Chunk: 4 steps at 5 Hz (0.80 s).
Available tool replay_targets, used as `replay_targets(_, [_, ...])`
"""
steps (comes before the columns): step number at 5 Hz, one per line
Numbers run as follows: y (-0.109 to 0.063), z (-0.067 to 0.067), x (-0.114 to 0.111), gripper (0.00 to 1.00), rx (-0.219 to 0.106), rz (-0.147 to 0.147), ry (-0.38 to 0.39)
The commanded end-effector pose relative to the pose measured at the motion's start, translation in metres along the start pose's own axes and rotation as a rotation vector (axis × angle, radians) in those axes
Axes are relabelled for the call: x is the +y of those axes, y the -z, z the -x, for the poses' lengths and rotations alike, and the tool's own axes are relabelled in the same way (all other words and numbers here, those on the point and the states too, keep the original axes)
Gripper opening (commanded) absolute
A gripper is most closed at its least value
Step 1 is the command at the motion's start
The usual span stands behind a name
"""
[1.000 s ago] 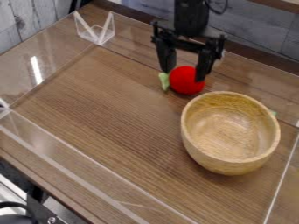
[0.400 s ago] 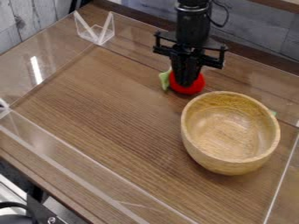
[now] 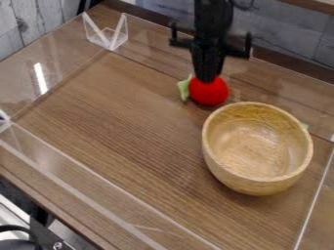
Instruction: Move the red fruit to the left
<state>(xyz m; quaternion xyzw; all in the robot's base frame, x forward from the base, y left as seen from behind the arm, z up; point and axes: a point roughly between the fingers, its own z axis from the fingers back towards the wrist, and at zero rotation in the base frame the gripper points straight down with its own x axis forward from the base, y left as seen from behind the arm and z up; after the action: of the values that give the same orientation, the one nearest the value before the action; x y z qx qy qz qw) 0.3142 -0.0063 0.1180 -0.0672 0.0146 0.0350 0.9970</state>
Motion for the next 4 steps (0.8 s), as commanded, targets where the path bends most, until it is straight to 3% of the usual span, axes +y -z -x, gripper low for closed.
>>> replay_targets(1, [-0.042,-0.006,0.007,0.00,-0.112,0.032,-0.016])
replay_targets(2, [-0.028,-0.008,0.004,1.00,-0.098,0.021,-0.011])
replay_targets(3, [-0.012,-0.009,0.002,1.00,-0.080,0.013,-0.005])
replay_targets(4, [0.002,-0.019,0.002,1.00,-0.063,-0.008,0.036])
